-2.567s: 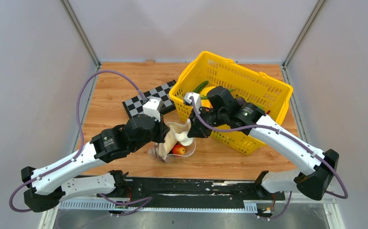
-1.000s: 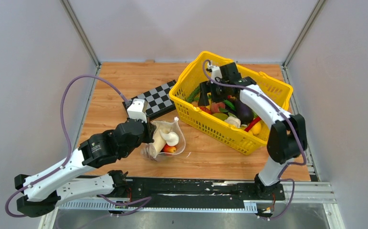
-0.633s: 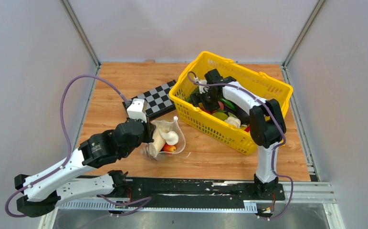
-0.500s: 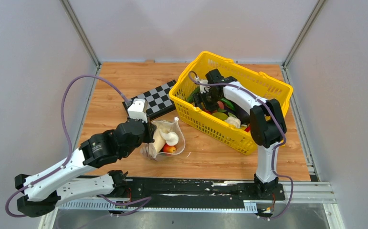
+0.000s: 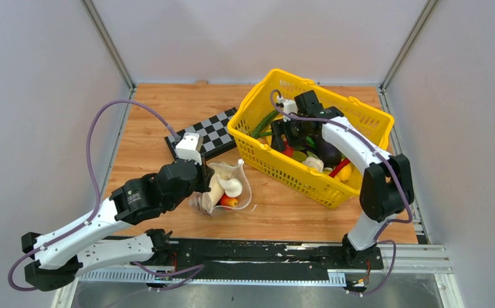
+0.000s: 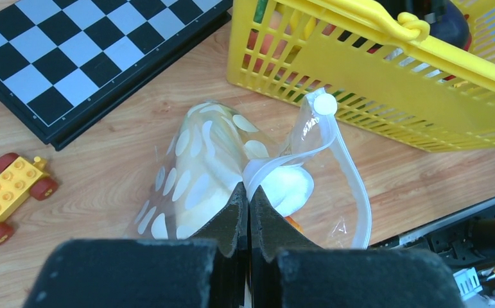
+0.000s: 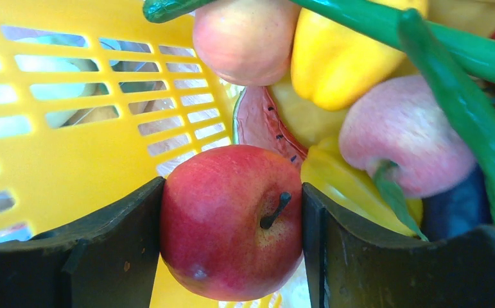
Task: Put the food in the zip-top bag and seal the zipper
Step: Pick up the fake fruit from the bin, then place the fake fruit in the zipper food storage bag.
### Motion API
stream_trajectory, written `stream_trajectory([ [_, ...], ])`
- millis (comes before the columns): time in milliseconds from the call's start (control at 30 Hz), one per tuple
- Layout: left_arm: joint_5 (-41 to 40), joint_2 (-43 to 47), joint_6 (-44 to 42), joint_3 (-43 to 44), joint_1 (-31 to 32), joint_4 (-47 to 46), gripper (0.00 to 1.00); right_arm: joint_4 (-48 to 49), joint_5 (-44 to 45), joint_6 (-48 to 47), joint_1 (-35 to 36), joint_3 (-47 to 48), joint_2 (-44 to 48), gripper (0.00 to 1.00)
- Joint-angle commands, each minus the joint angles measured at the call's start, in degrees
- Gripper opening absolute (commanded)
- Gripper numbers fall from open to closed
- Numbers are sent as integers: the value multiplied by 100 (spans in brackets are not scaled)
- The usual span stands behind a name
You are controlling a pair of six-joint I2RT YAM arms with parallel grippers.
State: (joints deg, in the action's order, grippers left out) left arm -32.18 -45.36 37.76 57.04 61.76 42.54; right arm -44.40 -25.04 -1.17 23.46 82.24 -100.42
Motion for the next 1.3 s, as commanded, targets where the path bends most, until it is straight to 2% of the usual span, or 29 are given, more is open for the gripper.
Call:
stream_trajectory([
  [0, 51, -37, -49, 70, -20, -466, 0, 496, -26, 257, -234, -348, 638, 23],
  [433, 517, -264, -108, 105, -17, -652, 0, 1407, -19, 1040, -694, -1032, 2599, 25],
  [733, 1076, -392, -47, 117, -19, -1050, 0, 2124, -1298, 1825, -547, -1431, 3892, 26],
  [933, 1411, -376, 86, 102, -17, -1306, 0, 2358, -1276, 1791, 421, -1726, 4341, 28],
  [1267, 1293, -324, 354, 39, -21, -1416, 0, 2659, 244, 1321, 2677, -2092, 4186, 28],
])
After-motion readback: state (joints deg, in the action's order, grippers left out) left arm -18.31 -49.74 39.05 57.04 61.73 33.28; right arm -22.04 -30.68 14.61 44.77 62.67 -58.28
